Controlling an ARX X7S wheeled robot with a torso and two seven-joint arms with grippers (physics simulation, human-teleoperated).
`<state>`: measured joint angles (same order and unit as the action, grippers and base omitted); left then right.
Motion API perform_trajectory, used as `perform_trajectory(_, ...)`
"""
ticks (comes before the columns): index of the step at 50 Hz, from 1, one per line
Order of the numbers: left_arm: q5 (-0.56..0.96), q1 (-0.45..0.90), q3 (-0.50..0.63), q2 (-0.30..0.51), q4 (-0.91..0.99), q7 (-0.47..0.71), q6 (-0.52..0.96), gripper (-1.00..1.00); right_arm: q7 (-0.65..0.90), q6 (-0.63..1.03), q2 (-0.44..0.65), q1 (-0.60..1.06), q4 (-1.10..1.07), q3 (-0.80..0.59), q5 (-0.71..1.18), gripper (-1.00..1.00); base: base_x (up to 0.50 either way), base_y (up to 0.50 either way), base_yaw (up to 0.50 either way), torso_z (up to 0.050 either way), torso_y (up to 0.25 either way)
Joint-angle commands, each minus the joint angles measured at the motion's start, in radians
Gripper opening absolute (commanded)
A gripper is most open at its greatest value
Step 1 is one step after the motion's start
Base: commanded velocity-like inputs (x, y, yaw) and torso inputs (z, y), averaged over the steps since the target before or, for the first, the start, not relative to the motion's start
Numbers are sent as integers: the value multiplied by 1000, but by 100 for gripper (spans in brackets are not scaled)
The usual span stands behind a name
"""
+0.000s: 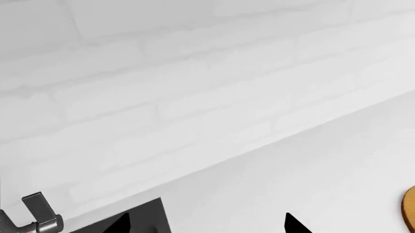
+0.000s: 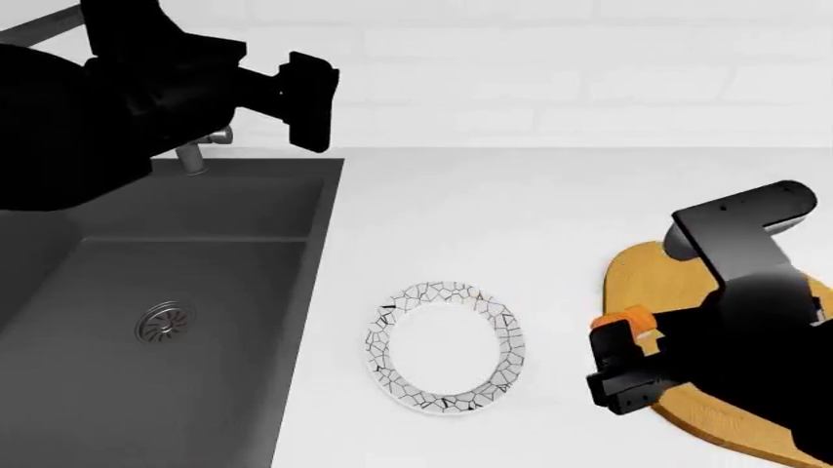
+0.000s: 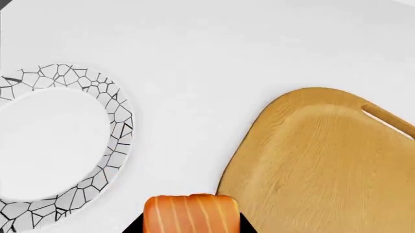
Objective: Pick the sushi from the plate and place it on the cutting board. Then pick the condiment bottle from the cabinet and place it next to the cutting board.
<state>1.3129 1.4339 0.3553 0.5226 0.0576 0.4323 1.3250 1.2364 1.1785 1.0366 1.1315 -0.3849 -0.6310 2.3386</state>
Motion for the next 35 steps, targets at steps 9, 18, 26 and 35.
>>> perform_trajectory(9,17,16,7,-6,0,12,-4,100,-2,46,137,0,39,24,-23,-100,0,0,0,0,0)
perform_trajectory(18,15,6,16,3,3,8,-11,100,-36,87,108,-3,116,10,-117,-100,0,0,0,0,0)
perform_trajectory(26,12,-4,22,10,5,4,-19,100,-74,123,41,1,183,-13,-220,-100,0,0,0,0,0)
perform_trajectory(35,21,-8,25,13,8,12,-18,100,-123,151,8,14,255,-22,-337,-100,0,0,0,0,0)
